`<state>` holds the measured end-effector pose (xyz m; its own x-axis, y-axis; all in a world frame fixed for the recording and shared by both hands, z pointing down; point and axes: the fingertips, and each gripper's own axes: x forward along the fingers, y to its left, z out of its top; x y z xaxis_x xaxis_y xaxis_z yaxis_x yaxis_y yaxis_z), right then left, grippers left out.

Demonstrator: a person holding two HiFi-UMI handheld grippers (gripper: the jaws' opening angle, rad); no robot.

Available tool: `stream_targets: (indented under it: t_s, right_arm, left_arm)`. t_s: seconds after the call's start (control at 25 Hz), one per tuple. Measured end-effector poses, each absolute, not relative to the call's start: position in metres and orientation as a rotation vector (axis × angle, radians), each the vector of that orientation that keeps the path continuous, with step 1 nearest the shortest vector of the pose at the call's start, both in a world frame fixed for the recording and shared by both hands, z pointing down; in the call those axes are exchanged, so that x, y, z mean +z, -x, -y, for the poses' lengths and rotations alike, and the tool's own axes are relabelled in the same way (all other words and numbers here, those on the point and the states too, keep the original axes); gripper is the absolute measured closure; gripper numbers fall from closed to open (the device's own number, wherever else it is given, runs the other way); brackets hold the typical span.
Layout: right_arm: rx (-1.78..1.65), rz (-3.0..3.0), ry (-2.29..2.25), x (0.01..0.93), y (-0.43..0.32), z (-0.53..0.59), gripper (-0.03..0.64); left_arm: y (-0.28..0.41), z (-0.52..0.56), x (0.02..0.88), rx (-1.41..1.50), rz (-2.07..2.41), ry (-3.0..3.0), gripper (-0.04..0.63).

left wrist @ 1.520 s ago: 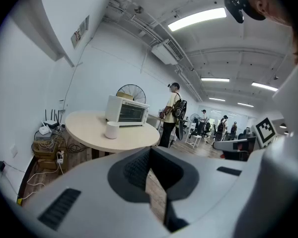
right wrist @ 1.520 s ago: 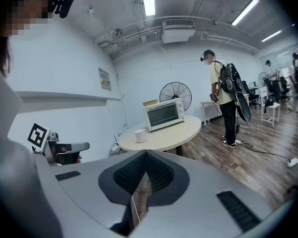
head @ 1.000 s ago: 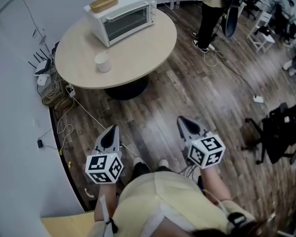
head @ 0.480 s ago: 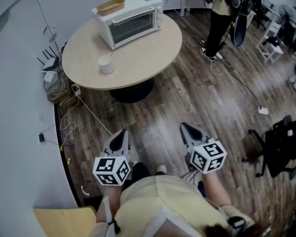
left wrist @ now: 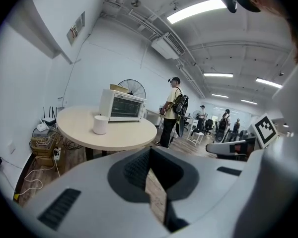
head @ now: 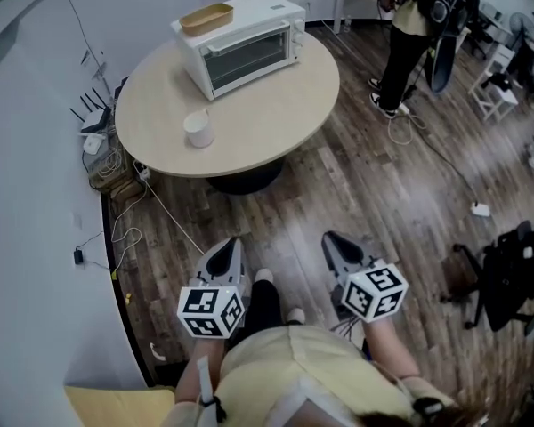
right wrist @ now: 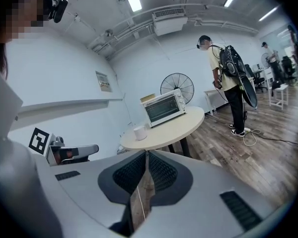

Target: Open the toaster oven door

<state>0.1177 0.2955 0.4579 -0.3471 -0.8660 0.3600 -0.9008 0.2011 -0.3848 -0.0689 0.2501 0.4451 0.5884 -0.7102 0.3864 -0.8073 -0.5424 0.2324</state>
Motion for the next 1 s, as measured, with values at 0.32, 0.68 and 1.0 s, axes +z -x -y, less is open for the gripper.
stream_targets:
  t_s: [0.32, 0.68, 1.0]
  right_arm:
    - [0.865, 2.384, -1.765, 0.446, -0.104, -0.23, 0.611]
    - [0.994, 2.374, -1.772, 0.443, -0.075, -0.156, 0.547]
    - [1.119, 2.366, -1.843, 0.438, -0.06, -0.11, 0.52]
  left_arm:
    - [0.075, -0.187, 0.438, 0.306, 1.17, -2.457, 0.594]
    - [0.099, -0.121, 0.437, 0.302, 1.156, -2.459, 0.594]
    - [0.125, -0.077, 0.433, 0.301, 1.175, -2.481, 0.594]
